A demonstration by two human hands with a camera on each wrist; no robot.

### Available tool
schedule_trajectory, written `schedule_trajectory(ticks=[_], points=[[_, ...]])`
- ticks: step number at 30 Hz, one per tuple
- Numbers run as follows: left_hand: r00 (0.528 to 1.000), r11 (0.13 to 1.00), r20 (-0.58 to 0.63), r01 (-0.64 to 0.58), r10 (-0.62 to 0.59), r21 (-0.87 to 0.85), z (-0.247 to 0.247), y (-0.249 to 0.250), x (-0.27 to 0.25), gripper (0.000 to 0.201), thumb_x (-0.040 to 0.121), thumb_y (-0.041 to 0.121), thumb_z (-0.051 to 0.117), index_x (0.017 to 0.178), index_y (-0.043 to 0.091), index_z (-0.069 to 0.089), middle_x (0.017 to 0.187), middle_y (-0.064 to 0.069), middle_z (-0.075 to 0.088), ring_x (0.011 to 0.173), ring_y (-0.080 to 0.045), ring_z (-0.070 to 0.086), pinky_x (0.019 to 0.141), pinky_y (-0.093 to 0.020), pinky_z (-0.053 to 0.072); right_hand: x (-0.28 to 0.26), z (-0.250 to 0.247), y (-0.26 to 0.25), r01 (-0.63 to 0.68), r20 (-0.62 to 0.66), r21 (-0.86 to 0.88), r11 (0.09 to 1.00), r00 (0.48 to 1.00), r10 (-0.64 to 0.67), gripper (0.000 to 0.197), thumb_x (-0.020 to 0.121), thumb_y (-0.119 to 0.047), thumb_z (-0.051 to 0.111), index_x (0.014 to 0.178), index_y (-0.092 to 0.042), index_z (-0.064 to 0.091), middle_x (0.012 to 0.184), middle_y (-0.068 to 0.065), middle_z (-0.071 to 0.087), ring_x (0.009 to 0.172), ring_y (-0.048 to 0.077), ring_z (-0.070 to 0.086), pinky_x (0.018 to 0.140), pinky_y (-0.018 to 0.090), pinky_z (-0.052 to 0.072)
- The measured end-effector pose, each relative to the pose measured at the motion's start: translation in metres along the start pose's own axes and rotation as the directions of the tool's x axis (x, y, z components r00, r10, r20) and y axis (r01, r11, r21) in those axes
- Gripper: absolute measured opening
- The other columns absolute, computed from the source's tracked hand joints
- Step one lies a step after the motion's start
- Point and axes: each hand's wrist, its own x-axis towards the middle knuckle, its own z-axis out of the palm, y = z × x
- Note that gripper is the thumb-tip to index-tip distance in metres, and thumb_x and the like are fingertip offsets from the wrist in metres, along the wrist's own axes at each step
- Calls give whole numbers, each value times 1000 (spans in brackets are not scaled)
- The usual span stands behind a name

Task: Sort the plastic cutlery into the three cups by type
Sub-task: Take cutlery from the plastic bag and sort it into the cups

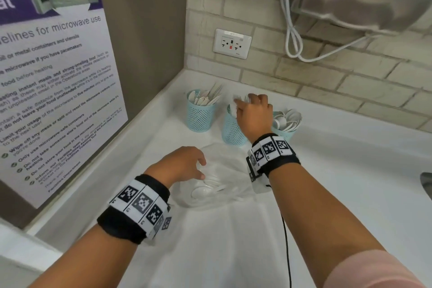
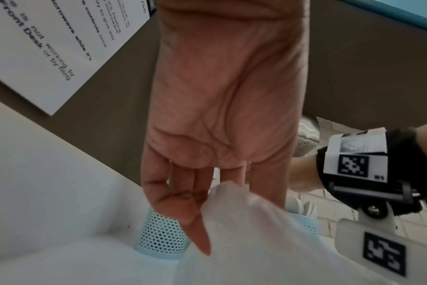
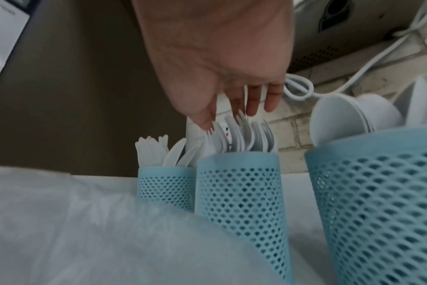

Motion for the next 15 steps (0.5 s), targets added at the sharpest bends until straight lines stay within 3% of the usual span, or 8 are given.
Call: schedule_trajectory(ticks=[4, 7, 9, 10, 12, 13, 14, 15], points=[[1000, 999, 23, -19, 18, 37, -1, 0, -1, 43, 85, 15, 67, 126, 21, 56, 131, -1, 48, 119, -19, 48, 90, -20, 36, 1, -15, -7, -28, 100, -89, 996, 994, 37, 39, 91, -18, 45, 130, -19, 54, 147, 21, 30, 132, 41, 26, 102, 49, 25], [1000, 999, -4, -21, 21, 37, 0, 0, 0, 50, 87, 3, 59, 134, 18, 49, 136, -2, 46, 123, -19, 46, 95, -20, 36, -2, -41, -21, -42, -3, 134, 990, 999, 43, 29, 85, -9, 46, 105, -6, 67, 115, 15, 57, 113, 35, 47, 85, 37, 38], [999, 998, -15, -33, 34, 44, 2, 2, 0, 56, 87, -1, 53, 139, 17, 42, 139, -3, 43, 125, -20, 44, 98, -21, 35, -11, -56, -32, -71, 173, 346, 936, 985, 11, 23, 85, -5, 47, 89, 3, 68, 92, 15, 66, 94, 34, 60, 77, 36, 49], [999, 998, -17, -40, 41, 51, 2, 3, -1, 58, 87, -1, 51, 141, 16, 39, 141, -3, 41, 127, -20, 43, 100, -21, 34, -18, -60, -38, -90, 383, 360, 928, 922, -60, 22, 86, -5, 50, 92, 3, 69, 94, 15, 68, 93, 32, 63, 81, 36, 52], [998, 997, -23, -53, 54, 63, 3, 5, -2, 63, 87, -1, 51, 144, 15, 33, 144, -4, 38, 131, -20, 40, 102, -21, 32, -36, -58, -50, -30, 765, 240, 970, 621, -170, 23, 87, -10, 57, 106, -2, 68, 101, 10, 69, 95, 24, 65, 83, 32, 53], [998, 995, -27, -62, 64, 72, 3, 6, -2, 64, 87, 0, 52, 145, 15, 31, 145, -4, 36, 132, -20, 39, 102, -21, 32, -47, -53, -54, 31, 857, 193, 981, 482, -183, 27, 86, -11, 61, 112, -6, 66, 103, 7, 67, 94, 22, 64, 77, 28, 52], [997, 994, -34, -73, 76, 84, 3, 7, -3, 64, 87, 0, 53, 145, 15, 30, 145, -4, 36, 131, -20, 39, 101, -21, 32, -57, -45, -55, 82, 901, 163, 983, 395, -183, 34, 83, -13, 65, 117, -9, 63, 104, 4, 64, 93, 20, 61, 72, 25, 50], [996, 992, -40, -82, 86, 93, 3, 8, -3, 64, 87, 0, 53, 146, 16, 30, 145, -4, 35, 131, -20, 40, 100, -21, 32, -65, -34, -55, 126, 918, 140, 982, 354, -177, 42, 80, -15, 69, 121, -10, 60, 108, 3, 61, 95, 20, 59, 72, 25, 48]])
